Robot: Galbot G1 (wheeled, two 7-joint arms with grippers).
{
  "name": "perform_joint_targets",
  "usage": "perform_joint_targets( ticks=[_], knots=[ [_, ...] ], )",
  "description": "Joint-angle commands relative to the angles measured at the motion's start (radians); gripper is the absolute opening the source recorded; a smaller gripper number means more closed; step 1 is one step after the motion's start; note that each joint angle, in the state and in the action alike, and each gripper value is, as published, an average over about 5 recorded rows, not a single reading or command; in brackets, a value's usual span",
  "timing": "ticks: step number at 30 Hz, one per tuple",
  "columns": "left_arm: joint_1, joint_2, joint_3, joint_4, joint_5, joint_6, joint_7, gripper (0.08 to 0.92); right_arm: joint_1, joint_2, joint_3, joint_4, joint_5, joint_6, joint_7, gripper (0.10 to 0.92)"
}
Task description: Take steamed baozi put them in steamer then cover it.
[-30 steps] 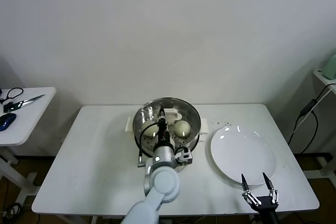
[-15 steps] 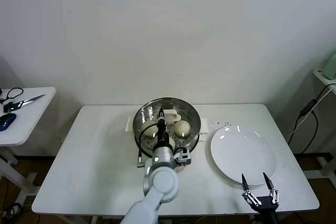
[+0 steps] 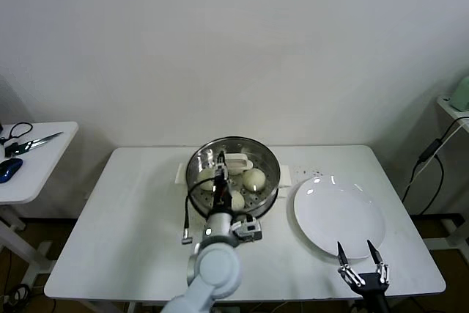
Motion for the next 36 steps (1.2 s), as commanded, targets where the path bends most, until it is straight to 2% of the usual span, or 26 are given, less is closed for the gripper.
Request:
perform_joint_targets(
  ticks=[1, 5, 8, 11, 18, 26, 29, 36],
  knots=[
    [-0.001, 0.014, 0.001, -0.050, -0.014, 0.008, 0.041, 0.579, -0.001, -0.009, -0.006, 0.011, -0.003, -0.047, 0.051, 0.823],
    [0.049, 0.042, 0.003, -0.144, -0.104, 0.006, 0.027, 0.691, 0.002, -0.021, -0.002, 0.029, -0.011, -0.062, 0.056, 0.823],
    [0.098, 0.055, -0.020, -0.211, -0.256, -0.038, -0.064, 0.772, 0.010, -0.025, -0.002, 0.038, -0.012, -0.068, 0.051, 0.823],
    [0.158, 0.059, -0.089, -0.267, -0.502, -0.133, -0.178, 0.814, 0.018, -0.023, -0.004, 0.037, -0.029, -0.061, 0.044, 0.823],
    [0.312, 0.087, -0.394, -0.321, -1.056, -0.347, -0.333, 0.822, 0.037, -0.022, -0.014, 0.017, -0.039, -0.048, 0.041, 0.823],
    [0.509, 0.087, -0.788, -0.298, -1.612, -0.570, -0.370, 0.823, 0.064, -0.026, -0.033, -0.015, -0.039, -0.048, 0.035, 0.823],
    [0.592, 0.094, -0.827, -0.254, -1.692, -0.668, -0.393, 0.823, 0.066, -0.026, -0.038, -0.015, -0.038, -0.048, 0.033, 0.823],
    [0.697, 0.070, -0.745, -0.143, -1.694, -0.859, -0.427, 0.823, 0.068, -0.031, -0.042, -0.015, -0.034, -0.056, 0.036, 0.823]
  ],
)
